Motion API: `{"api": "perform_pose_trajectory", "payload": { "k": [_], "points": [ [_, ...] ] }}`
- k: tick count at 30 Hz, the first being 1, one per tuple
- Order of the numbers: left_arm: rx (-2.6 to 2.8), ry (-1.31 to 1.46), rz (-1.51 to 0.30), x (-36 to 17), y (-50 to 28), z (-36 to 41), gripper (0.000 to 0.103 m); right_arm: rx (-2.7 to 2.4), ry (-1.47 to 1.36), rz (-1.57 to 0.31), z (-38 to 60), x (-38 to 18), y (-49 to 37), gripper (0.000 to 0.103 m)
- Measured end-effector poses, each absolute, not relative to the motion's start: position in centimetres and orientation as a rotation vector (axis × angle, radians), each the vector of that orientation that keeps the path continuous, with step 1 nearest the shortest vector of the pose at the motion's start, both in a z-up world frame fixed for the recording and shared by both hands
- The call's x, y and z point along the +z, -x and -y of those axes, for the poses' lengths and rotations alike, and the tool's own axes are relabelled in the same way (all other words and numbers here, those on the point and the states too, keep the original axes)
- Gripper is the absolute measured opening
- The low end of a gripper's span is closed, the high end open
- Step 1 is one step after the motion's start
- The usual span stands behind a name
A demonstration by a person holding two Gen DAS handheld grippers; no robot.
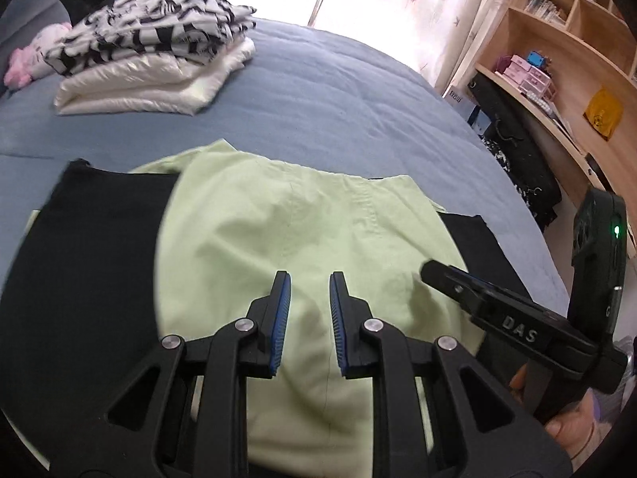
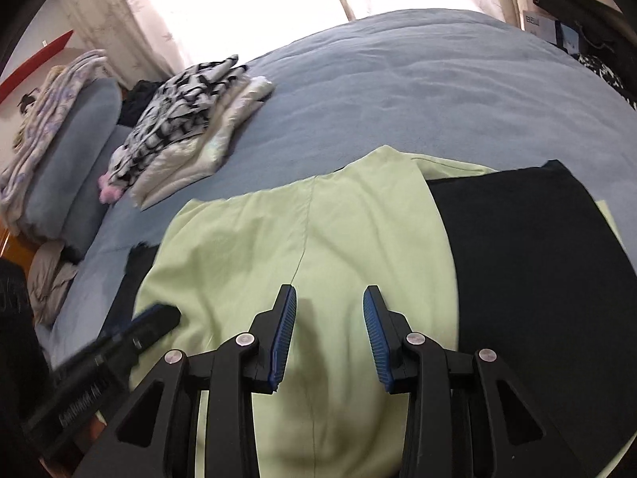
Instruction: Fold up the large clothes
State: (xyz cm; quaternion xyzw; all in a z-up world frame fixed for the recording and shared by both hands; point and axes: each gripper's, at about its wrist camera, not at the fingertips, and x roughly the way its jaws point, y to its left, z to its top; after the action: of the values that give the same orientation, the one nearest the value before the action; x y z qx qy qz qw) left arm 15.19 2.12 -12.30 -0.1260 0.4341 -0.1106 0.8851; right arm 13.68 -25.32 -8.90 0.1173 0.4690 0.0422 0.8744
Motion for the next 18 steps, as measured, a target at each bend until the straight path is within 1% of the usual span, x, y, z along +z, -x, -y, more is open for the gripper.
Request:
{"api": "perform_pose_trajectory", "payload": {
  "k": [4, 5, 9, 13, 18],
  "points": [
    [-0.153, 0.223, -1.039, -16.4, -17.4, -1.3, 0.016, 0.069, -0.226, -1.036, 25.3, -12.5, -15.4, 0.036],
    [-0.155, 0.230, -1.039, -17.0, -17.3, -1.4, 0.016, 0.071, -0.207, -1.023, 25.2, -13.0, -15.3, 0.036],
    [-0.171, 0.237, -1.028, -17.2, -17.2, -1.5, 0.016, 0.071, -0.151, -1.010, 24.5, -13.4, -15.1, 0.038],
    [-0.165, 0.266, -1.041, -16.8, -16.9, -1.9, 0.016, 0.070, -0.129, -1.060, 24.1, -13.2, -14.8, 0.039],
    [-0.142, 0.242, -1.023, -14.8, -13.7, -2.4, 0.016, 0.101, -0.194, -1.091, 25.0, -11.2, -11.3, 0.039]
  ]
}}
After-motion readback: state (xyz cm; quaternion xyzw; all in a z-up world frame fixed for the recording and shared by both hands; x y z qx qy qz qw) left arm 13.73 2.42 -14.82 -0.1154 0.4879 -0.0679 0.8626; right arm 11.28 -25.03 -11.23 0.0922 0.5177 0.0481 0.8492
